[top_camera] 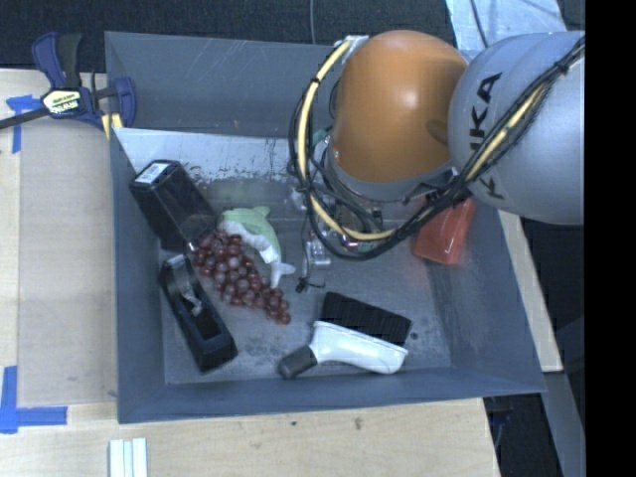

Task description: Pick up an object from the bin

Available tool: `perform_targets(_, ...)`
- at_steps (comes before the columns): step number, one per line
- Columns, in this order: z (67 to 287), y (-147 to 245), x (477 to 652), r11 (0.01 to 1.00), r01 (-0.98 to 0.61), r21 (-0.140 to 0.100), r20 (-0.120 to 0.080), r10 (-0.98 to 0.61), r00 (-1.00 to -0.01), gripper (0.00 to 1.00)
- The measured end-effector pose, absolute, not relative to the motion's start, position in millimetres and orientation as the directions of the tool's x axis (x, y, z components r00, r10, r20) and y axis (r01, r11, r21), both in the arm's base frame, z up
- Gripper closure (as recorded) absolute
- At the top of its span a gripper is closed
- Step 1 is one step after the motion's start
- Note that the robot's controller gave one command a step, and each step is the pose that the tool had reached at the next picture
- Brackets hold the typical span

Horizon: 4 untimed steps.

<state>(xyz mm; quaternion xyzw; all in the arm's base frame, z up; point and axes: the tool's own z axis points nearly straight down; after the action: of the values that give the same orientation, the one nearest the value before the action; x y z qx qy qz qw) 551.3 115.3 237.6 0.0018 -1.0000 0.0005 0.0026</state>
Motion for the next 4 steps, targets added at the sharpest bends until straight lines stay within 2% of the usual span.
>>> perform_targets(1, 242.6, 114.8, 552.6, 1.0, -0.001, 0.001, -0.003, -0.001, -1.0, 0.0)
perform_targets(2, 212.0, 117.2, 555.2, 1.0, 0.003, 0.003, -0.012, 0.003, -1.0, 0.0)
perform_targets(3, 157.6, 124.2, 552.7, 1.0, 0.023, 0.002, -0.008, 0.023, -1.0, 0.0)
perform_targets(4, 118.9, 125.8, 552.5, 0.995, 0.095, 0.001, -0.001, 0.095, -0.995, 0.0)
